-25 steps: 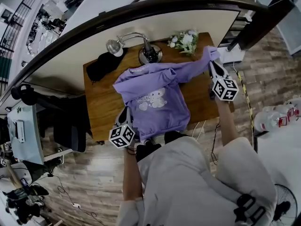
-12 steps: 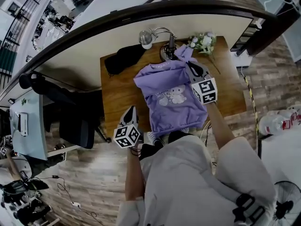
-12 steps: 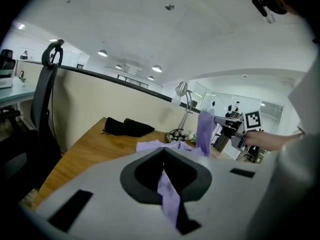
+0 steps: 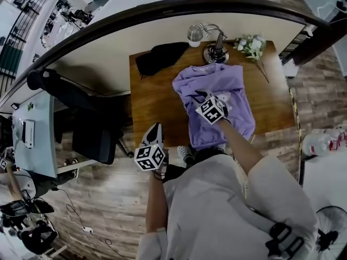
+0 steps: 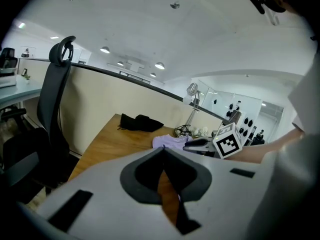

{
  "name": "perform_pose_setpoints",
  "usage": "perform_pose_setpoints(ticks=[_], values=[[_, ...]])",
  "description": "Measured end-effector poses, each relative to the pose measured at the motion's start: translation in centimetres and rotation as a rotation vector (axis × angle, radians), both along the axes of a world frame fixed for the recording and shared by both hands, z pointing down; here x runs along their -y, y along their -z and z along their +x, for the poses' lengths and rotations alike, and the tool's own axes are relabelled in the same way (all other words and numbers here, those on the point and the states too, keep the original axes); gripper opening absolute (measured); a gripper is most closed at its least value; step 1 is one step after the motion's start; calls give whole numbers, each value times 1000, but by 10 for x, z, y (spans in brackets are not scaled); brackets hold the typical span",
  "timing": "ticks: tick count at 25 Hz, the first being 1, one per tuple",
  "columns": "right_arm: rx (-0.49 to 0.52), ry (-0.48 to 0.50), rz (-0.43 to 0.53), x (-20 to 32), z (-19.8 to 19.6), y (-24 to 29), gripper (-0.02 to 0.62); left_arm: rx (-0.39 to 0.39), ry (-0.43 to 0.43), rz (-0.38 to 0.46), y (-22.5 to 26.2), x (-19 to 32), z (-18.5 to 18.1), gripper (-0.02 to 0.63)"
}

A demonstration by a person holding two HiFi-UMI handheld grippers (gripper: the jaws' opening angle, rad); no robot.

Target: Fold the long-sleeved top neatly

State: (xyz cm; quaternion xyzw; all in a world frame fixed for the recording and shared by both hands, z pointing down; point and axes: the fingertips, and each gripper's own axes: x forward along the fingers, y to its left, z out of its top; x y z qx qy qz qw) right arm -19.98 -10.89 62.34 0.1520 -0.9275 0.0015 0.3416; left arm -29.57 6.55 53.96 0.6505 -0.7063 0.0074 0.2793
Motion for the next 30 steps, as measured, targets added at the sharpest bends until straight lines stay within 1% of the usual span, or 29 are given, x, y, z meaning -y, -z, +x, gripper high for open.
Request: perform_pose_setpoints(ticks=[3, 8, 10, 12, 15, 18, 21, 23, 25, 27, 29, 30], values=[[29, -69, -64, -12, 19, -1, 124, -18, -45, 1, -7, 3, 2, 23], [27, -204, -83, -17, 92, 8, 123, -62, -170, -34, -31, 20, 30, 23], [40, -261, -91, -17, 121, 11, 123, -55, -217, -54, -37, 21, 42, 23], [79, -318, -114, -18, 151, 16, 121, -45, -251, -74, -42, 17, 53, 25], [128, -405, -168, -22, 206, 14, 121, -49, -266, -105, -52, 9, 71, 25], [123, -465, -216, -29, 259, -3, 121, -36, -250, -146, -67, -3, 83, 25], [123, -494, -256, -39, 307, -18, 121, -39, -213, -178, -86, -12, 103, 26], [152, -516, -295, -47, 334, -24, 120, -56, -189, -198, -99, -21, 119, 26], [169, -511, -347, -58, 355, -33, 120, -48, -160, -216, -110, -33, 133, 26], [172, -463, -424, -71, 367, -46, 121, -33, -134, -226, -120, -44, 144, 28], [171, -396, -521, -87, 373, -62, 128, -50, -117, -223, -126, -52, 157, 28], [168, -369, -564, -94, 376, -69, 147, -68, -112, -219, -129, -56, 164, 28]])
